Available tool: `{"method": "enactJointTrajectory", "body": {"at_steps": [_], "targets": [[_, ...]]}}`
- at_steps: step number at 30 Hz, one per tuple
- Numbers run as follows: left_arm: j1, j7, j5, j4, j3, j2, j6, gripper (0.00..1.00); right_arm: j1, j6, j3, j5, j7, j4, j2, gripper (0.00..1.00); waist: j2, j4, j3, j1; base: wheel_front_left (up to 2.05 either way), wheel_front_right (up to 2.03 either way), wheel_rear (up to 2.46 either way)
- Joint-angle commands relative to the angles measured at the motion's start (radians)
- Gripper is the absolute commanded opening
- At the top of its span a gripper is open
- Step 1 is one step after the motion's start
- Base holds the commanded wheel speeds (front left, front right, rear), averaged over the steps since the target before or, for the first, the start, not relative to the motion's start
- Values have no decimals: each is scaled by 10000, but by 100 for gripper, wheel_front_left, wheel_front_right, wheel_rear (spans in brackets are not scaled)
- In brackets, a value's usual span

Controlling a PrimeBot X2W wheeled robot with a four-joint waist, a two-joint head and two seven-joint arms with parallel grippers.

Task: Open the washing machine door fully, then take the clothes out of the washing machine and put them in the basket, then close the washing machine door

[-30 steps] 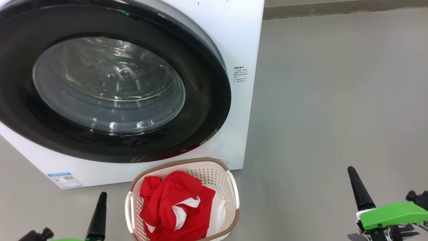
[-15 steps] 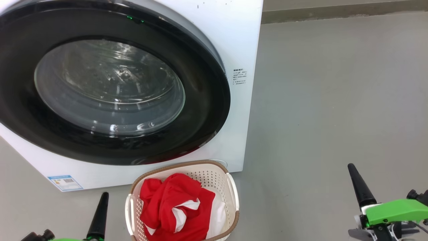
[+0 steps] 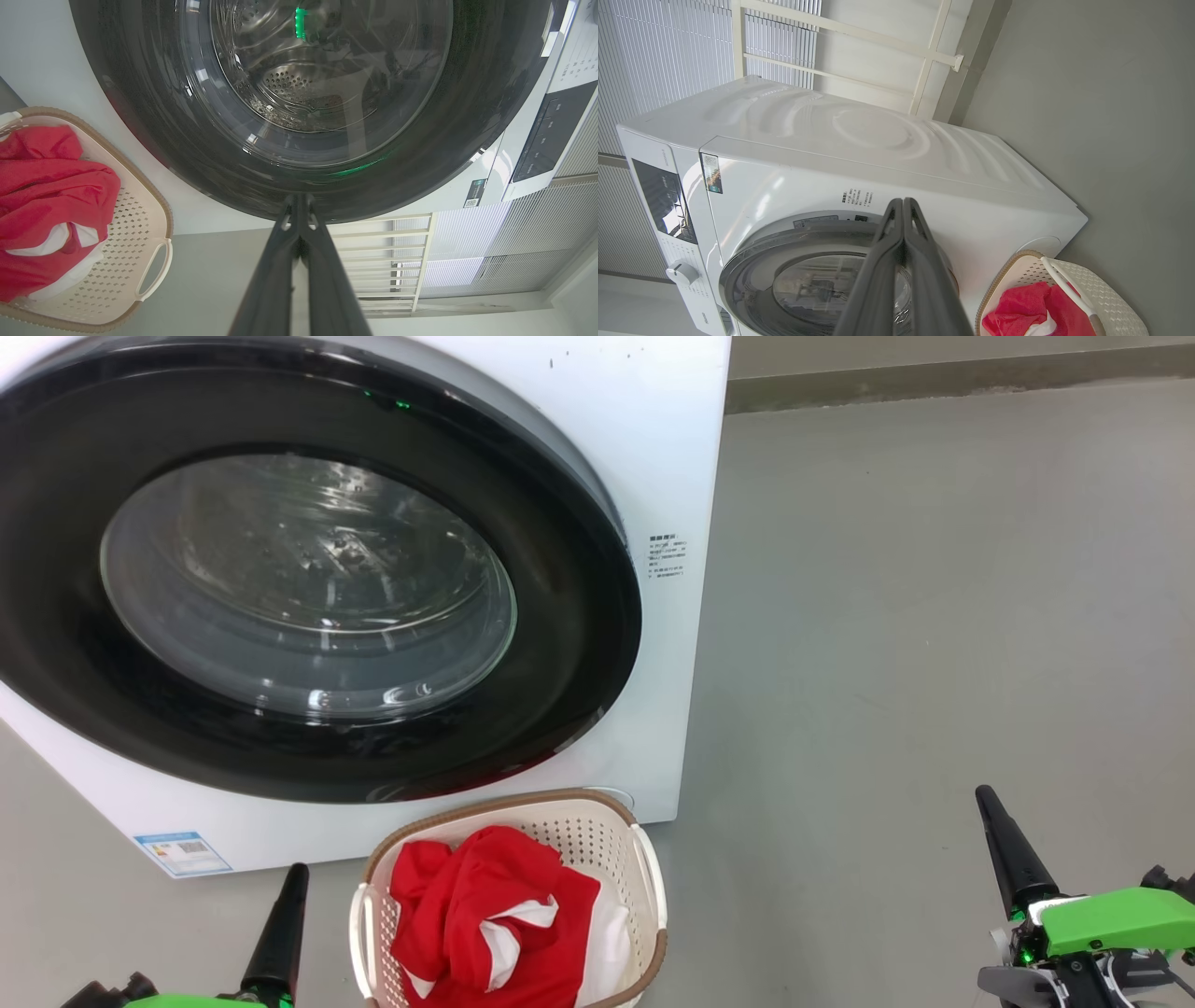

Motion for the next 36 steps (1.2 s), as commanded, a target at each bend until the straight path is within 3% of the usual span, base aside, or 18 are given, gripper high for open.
{"method": "enactJointTrajectory", "body": {"at_steps": [1,12,36], "targets": [[-501,102,-336,-201,308,170,-63,0,-514,-8,63,292,124,-324,-80,0,0,-3,-18,0,0,0,0],[-616,423,-1489,-161,350,182,-69,0,-594,-9,-90,1260,455,-352,-25,0,0,-20,-117,0,0,0,0],[-619,453,-1458,-161,388,155,-69,0,-598,-9,-136,1222,492,-349,8,0,0,-20,-117,0,0,0,0]]}}
